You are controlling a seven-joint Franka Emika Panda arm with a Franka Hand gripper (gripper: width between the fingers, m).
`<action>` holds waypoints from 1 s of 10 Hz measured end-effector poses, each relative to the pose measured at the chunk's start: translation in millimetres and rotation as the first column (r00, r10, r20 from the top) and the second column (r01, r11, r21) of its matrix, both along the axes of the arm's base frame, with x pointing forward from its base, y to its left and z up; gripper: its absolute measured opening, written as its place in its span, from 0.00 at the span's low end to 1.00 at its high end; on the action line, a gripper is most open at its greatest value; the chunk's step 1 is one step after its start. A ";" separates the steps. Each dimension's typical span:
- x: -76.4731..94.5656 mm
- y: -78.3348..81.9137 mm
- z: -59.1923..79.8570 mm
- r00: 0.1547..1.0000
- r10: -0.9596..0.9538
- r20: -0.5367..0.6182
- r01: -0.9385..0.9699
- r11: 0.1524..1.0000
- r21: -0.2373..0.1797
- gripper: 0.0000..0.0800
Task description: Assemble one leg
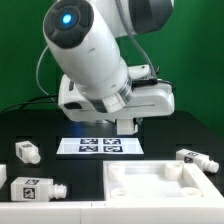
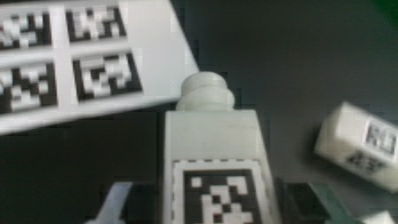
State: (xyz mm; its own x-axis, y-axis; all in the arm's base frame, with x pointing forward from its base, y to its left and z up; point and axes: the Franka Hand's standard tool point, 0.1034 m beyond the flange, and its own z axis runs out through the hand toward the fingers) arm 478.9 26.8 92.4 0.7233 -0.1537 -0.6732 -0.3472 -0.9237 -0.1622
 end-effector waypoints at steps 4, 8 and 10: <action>39.1 2.5 11.1 0.962 0.023 0.272 -0.005 0.998 -0.068 0.36; 71.8 -3.6 27.4 0.830 0.059 0.555 0.026 0.989 -0.144 0.36; 81.6 -4.9 23.7 0.703 0.143 0.697 0.017 0.976 -0.218 0.36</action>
Offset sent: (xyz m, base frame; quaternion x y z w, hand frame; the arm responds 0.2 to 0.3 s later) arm 0.0644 -0.0078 0.0370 -0.0187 0.2468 -0.0955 0.9642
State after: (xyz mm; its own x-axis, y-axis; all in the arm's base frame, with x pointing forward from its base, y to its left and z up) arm 560.5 21.9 116.1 0.9844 -0.1576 0.0775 -0.1447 -0.9779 -0.1512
